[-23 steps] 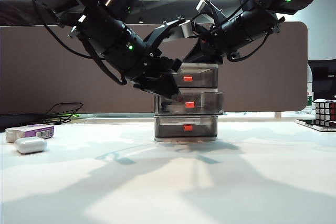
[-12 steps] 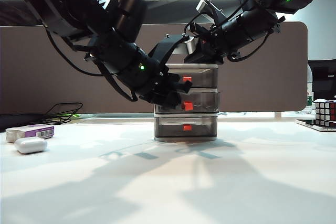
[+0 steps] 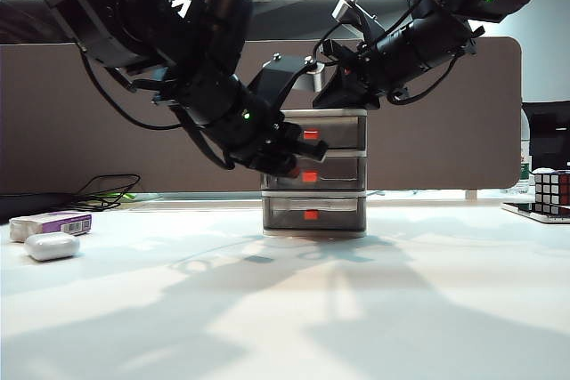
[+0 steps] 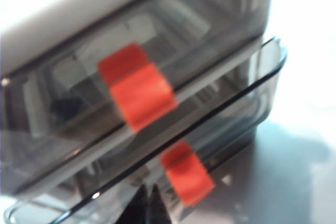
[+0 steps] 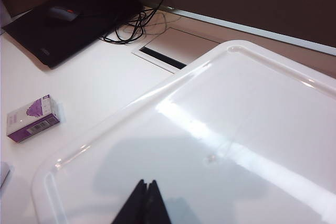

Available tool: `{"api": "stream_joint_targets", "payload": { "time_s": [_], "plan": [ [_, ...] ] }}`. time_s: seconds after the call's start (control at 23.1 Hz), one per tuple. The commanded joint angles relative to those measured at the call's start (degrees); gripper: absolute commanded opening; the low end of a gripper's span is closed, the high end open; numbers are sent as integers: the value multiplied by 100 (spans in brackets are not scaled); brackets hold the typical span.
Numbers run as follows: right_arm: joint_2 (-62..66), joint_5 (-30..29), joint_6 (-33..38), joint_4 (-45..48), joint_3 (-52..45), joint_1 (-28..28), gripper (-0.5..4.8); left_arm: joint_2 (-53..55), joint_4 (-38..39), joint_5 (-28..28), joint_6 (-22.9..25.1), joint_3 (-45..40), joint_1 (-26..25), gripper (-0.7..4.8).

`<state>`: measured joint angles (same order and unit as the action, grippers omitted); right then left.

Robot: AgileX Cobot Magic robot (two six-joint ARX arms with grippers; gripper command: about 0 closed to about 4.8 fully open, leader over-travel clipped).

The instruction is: Open the second layer of the drawer on the table, pick up the transparent tape on the table and put it in, and finally close the drawer.

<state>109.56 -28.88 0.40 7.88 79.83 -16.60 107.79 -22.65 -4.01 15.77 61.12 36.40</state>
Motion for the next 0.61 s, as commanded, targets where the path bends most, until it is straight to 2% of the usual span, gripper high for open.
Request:
{"api": "stream_joint_targets", "payload": {
  "time_s": [0.04, 0.3, 0.48, 0.61],
  "plan": [
    [50, 35, -35, -431, -44, -11, -5, -24, -319, -26, 7, 15, 15, -6],
    [50, 70, -164, -601, -46, -11, -5, -22, -789, -28, 31, 15, -13, -6],
    [50, 72, -177, -605, -46, -11, -5, -22, -785, -33, 127, 13, -31, -6],
    [37, -184, -437, -564, -44, -11, -5, -273, -356, -428, 654, 7, 33, -6]
  ]
}}
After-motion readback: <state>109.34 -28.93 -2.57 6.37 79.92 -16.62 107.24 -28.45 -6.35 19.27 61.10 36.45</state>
